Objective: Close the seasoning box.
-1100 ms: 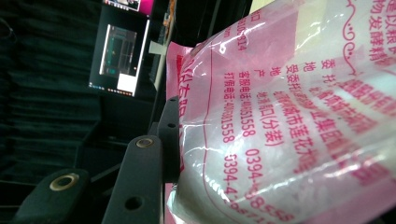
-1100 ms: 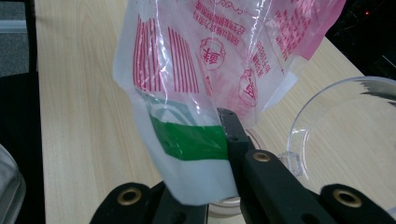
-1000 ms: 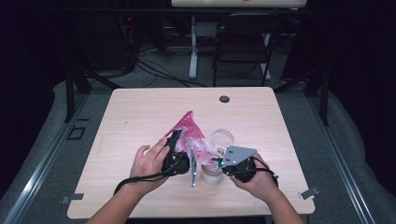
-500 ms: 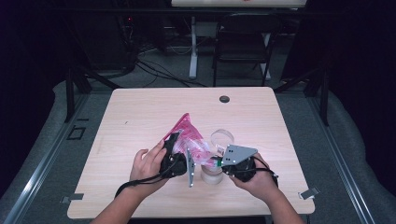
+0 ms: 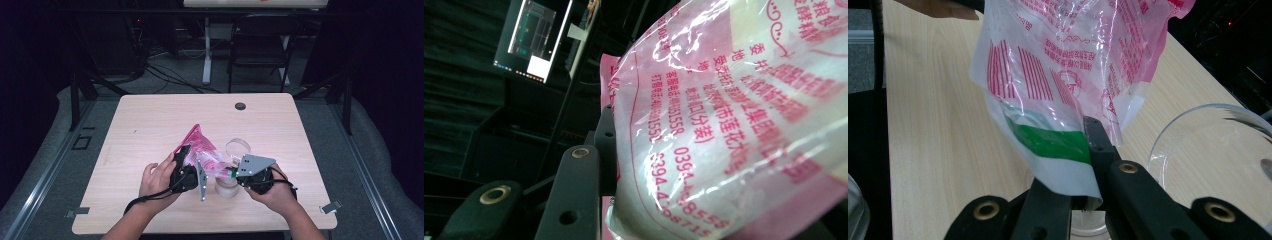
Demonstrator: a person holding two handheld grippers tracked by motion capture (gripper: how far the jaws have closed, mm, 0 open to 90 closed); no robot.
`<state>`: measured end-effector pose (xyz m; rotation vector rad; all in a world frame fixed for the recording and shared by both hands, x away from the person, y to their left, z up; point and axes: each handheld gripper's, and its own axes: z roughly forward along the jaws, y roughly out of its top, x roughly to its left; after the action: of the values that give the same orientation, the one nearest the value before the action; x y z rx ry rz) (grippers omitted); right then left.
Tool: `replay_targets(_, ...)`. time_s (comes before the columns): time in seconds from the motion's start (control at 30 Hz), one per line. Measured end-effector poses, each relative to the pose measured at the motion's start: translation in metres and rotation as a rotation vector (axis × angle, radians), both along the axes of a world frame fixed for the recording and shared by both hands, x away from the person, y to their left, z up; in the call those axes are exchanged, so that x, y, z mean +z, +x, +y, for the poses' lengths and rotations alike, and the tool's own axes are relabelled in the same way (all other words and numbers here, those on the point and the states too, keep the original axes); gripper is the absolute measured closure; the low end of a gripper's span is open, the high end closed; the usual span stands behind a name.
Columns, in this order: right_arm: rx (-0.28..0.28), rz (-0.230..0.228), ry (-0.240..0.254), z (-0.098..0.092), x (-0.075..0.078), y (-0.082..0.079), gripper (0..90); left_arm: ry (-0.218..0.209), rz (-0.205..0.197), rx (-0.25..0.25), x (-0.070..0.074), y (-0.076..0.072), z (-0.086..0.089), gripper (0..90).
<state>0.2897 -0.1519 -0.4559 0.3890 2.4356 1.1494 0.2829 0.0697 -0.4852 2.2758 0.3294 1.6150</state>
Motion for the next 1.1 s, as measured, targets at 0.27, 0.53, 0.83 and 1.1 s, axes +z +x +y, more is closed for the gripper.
replay_targets(0.27,0.007,-0.002,0.006,0.002,0.001,0.001,90.0,-0.028,0.018,0.017,-0.003,-0.002,0.003,65.1)
replay_targets(0.53,0.011,-0.006,0.011,0.005,0.002,0.002,90.0,-0.048,0.035,0.022,-0.007,-0.003,0.005,65.2)
replay_targets(0.83,0.015,-0.01,0.015,0.006,0.002,0.002,90.0,-0.086,0.068,0.026,-0.012,-0.003,0.006,65.3)
replay_targets(1.1,0.017,-0.011,0.015,0.008,0.003,0.002,90.0,-0.118,0.102,0.026,-0.019,-0.004,0.007,65.4)
